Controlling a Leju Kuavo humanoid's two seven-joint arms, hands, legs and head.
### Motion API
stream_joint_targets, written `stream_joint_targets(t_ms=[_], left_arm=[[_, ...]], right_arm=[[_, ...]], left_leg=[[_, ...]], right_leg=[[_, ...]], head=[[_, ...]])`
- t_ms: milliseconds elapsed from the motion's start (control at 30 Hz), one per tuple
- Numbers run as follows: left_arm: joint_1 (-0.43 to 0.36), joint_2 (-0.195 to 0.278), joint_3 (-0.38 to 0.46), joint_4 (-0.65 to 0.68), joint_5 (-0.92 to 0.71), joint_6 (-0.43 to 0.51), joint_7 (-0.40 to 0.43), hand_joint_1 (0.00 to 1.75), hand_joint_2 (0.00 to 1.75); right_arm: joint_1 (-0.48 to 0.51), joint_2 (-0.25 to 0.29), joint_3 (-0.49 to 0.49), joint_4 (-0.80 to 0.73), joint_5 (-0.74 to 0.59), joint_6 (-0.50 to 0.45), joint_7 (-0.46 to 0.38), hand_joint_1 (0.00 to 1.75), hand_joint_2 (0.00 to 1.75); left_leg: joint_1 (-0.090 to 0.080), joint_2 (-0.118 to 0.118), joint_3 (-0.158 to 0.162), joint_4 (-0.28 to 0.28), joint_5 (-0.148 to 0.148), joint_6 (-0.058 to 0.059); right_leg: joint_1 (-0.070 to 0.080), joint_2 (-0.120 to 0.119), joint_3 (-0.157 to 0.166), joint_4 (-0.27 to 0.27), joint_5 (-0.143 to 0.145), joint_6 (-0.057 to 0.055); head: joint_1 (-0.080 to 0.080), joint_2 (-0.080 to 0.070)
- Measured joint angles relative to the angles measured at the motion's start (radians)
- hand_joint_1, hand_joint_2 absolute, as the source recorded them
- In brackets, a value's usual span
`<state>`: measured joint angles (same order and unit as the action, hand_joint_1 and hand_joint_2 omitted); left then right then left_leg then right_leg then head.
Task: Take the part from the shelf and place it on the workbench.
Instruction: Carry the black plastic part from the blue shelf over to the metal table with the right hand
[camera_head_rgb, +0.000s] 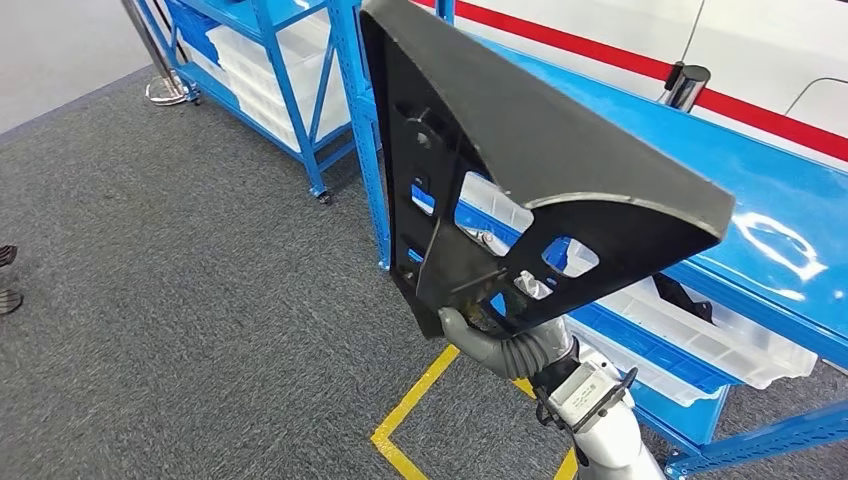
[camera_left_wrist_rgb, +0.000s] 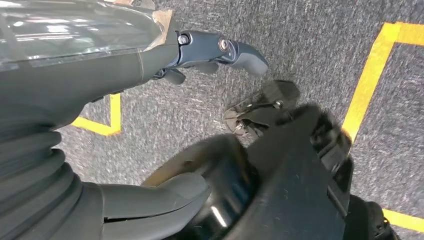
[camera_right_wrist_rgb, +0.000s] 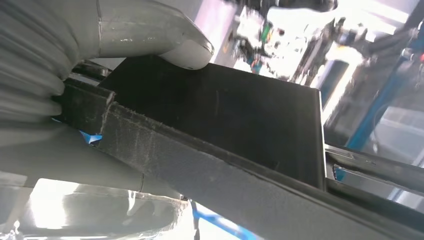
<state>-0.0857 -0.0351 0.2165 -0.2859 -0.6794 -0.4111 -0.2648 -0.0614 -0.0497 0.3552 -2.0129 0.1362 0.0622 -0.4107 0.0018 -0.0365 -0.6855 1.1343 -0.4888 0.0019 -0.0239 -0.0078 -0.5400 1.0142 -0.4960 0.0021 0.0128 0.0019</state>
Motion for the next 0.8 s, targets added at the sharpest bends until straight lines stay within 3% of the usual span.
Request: stream_joint_targets(t_ms=[67, 100, 133, 167, 233, 300, 367, 400, 467, 533, 600, 633, 667, 733, 800], left_arm=[[-0.005, -0.004, -0.001, 0.000, -0.006, -0.001, 0.000, 0.00, 1.75], [-0.007, -0.006, -0.002, 0.000, -0.011, -0.001, 0.002, 0.00, 1.75], [-0.010, -0.006, -0.005, 0.000, -0.017, -0.001, 0.006, 0.00, 1.75], [-0.014, -0.006, -0.008, 0.000, -0.023, -0.001, 0.012, 0.00, 1.75], [-0.025, -0.003, -0.015, 0.000, -0.031, -0.001, 0.021, 0.00, 1.75], [-0.038, 0.000, -0.021, -0.001, -0.033, -0.001, 0.024, 0.00, 1.75], [-0.064, 0.000, -0.023, -0.002, -0.018, -0.003, 0.055, 0.00, 1.75], [-0.091, 0.000, -0.021, -0.006, -0.004, -0.013, 0.099, 0.00, 1.75], [-0.177, 0.000, -0.017, -0.027, 0.013, -0.052, 0.209, 0.00, 1.75], [-0.222, -0.015, -0.044, -0.118, -0.018, -0.063, 0.265, 0.00, 1.75], [-0.161, -0.042, -0.127, -0.294, -0.040, 0.032, 0.312, 0.00, 1.75], [-0.110, -0.052, -0.182, -0.383, -0.027, 0.108, 0.340, 0.00, 1.75], [-0.061, -0.056, -0.238, -0.439, 0.003, 0.179, 0.351, 0.00, 1.75], [-0.005, -0.049, -0.332, -0.448, 0.078, 0.251, 0.284, 0.00, 1.75], [-0.001, -0.031, -0.387, -0.364, 0.131, 0.214, 0.160, 0.00, 1.75]], right_arm=[[0.013, 0.005, 0.008, -0.002, 0.012, 0.007, 0.002, 1.75, 1.75], [0.016, 0.008, 0.010, -0.002, 0.016, 0.013, 0.003, 1.75, 1.75], [0.018, 0.011, 0.012, -0.002, 0.019, 0.021, 0.004, 1.75, 1.75], [0.018, 0.016, 0.013, -0.002, 0.021, 0.030, 0.005, 1.75, 1.75], [0.018, 0.026, 0.017, -0.002, 0.025, 0.045, 0.006, 1.75, 1.75], [0.018, 0.031, 0.020, -0.002, 0.026, 0.053, 0.007, 1.75, 1.75], [0.014, 0.034, 0.024, -0.001, 0.015, 0.081, 0.008, 1.75, 1.75], [0.006, 0.037, 0.030, 0.002, 0.008, 0.104, 0.010, 1.75, 1.75], [-0.015, 0.048, 0.051, 0.013, 0.011, 0.131, 0.008, 1.75, 1.75], [-0.001, 0.054, 0.061, 0.019, 0.065, 0.068, -0.022, 1.75, 1.75], [0.066, 0.045, 0.040, 0.007, 0.134, -0.033, -0.072, 1.75, 1.75], [0.111, 0.036, 0.022, -0.009, 0.158, -0.069, -0.099, 1.75, 1.75], [0.161, 0.028, 0.003, -0.033, 0.174, -0.086, -0.127, 1.75, 1.75], [0.256, 0.012, -0.026, -0.095, 0.187, -0.094, -0.172, 1.75, 1.75], [0.309, -0.001, -0.035, -0.137, 0.178, -0.093, -0.190, 1.75, 1.75]], left_leg=[[0.004, 0.027, -0.058, 0.124, -0.055, -0.006], [0.006, 0.032, -0.071, 0.155, -0.061, -0.007], [0.007, 0.035, -0.066, 0.149, -0.050, -0.007], [0.008, 0.042, -0.038, 0.103, -0.024, -0.004], [0.002, 0.079, 0.041, -0.033, 0.025, 0.006], [-0.009, 0.103, 0.079, -0.108, 0.041, 0.016], [-0.016, 0.083, 0.077, -0.117, 0.043, 0.027], [-0.014, 0.070, 0.079, -0.124, 0.049, 0.032], [-0.008, 0.040, 0.081, -0.139, 0.066, 0.045], [-0.004, 0.007, 0.081, -0.144, 0.074, 0.053], [-0.005, -0.023, 0.083, -0.144, 0.072, 0.054], [-0.005, -0.035, 0.085, -0.143, 0.070, 0.053], [-0.005, -0.047, 0.088, -0.142, 0.068, 0.051], [-0.005, -0.070, 0.088, -0.137, 0.062, 0.043], [-0.006, -0.088, 0.081, -0.130, 0.057, 0.034]], right_leg=[[0.006, -0.026, -0.001, 0.000, -0.002, -0.006], [0.008, -0.039, -0.001, 0.000, -0.003, -0.007], [0.009, -0.051, -0.001, 0.000, -0.004, -0.008], [0.010, -0.062, 0.000, 0.000, -0.004, -0.009], [0.015, -0.081, 0.002, 0.000, -0.006, -0.007], [0.020, -0.099, 0.002, 0.000, -0.009, -0.002], [0.020, -0.120, 0.003, -0.003, -0.010, 0.006], [0.019, -0.120, 0.002, 0.000, -0.013, 0.011], [0.017, -0.075, -0.020, 0.046, -0.035, 0.015], [0.014, -0.014, -0.078, 0.169, -0.084, 0.010], [0.011, 0.002, -0.131, 0.272, -0.116, 0.012], [0.010, 0.004, -0.136, 0.273, -0.110, 0.019], [0.009, 0.006, -0.120, 0.231, -0.087, 0.028], [0.004, 0.032, -0.061, 0.090, -0.026, 0.045], [0.000, 0.053, -0.026, 0.006, 0.007, 0.040]], head=[[-0.002, 0.000], [-0.002, 0.000], [-0.002, 0.000], [-0.002, 0.000], [-0.002, 0.000], [-0.002, 0.000], [-0.001, 0.000], [-0.001, 0.000], [0.000, 0.000], [0.005, 0.000], [0.008, 0.000], [0.008, 0.000], [0.008, 0.000], [0.009, 0.000], [0.009, 0.000]])
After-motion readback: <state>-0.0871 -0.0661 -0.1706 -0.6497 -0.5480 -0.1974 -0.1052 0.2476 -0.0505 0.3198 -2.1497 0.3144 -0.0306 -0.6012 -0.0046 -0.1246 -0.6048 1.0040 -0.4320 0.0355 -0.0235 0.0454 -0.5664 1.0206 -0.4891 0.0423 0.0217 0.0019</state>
